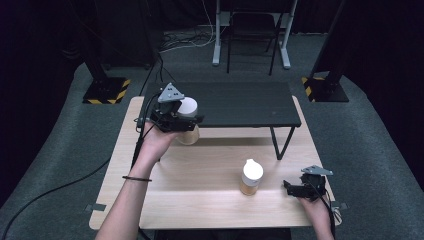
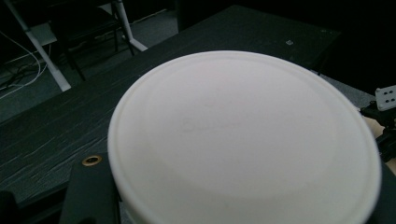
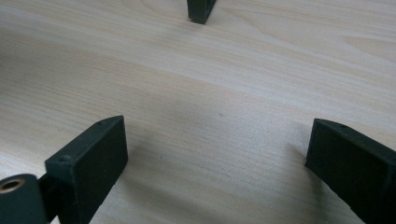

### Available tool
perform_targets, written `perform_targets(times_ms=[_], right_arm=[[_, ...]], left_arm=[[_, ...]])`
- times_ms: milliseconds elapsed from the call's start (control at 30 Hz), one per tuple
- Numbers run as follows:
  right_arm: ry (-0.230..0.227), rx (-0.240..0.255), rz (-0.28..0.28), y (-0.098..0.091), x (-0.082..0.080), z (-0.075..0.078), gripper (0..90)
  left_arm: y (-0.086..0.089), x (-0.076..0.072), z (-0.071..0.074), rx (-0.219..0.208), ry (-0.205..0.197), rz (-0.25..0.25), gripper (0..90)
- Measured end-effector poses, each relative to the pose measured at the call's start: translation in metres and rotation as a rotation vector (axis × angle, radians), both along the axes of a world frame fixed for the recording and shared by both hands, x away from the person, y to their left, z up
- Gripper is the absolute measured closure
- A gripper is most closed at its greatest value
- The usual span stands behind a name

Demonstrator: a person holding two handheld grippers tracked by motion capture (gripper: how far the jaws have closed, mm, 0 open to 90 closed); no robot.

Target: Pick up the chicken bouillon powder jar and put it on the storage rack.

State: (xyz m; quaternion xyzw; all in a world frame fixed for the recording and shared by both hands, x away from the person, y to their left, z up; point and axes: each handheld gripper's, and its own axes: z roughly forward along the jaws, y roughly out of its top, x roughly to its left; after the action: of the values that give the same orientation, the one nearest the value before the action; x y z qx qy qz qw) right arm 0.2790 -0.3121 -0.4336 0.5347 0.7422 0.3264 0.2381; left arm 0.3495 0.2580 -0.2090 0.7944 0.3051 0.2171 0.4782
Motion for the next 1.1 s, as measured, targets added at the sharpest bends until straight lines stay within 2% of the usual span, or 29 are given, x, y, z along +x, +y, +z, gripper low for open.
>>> perform_targets(times_ms=[233,500,767,1100], right_arm=[[0.000,0.000,0.000,0.000,0.000,0.000,4.3],[0.000,0.000,0.000,0.000,0.000,0.000,4.4],[0.000,0.000,0.000,0.000,0.000,0.000,4.3],[0.000,0.000,0.001,0.000,0.000,0.000,4.3]], left_arm=[[-0.002,0.003,0.009,0.003,-0.012,-0.011,34.6],[-0.008,0.009,0.016,0.014,-0.017,-0.001,34.6],[-0.012,0.022,0.020,0.011,-0.020,0.042,34.6],[-0.016,0.041,0.019,0.009,0.002,0.105,34.6]])
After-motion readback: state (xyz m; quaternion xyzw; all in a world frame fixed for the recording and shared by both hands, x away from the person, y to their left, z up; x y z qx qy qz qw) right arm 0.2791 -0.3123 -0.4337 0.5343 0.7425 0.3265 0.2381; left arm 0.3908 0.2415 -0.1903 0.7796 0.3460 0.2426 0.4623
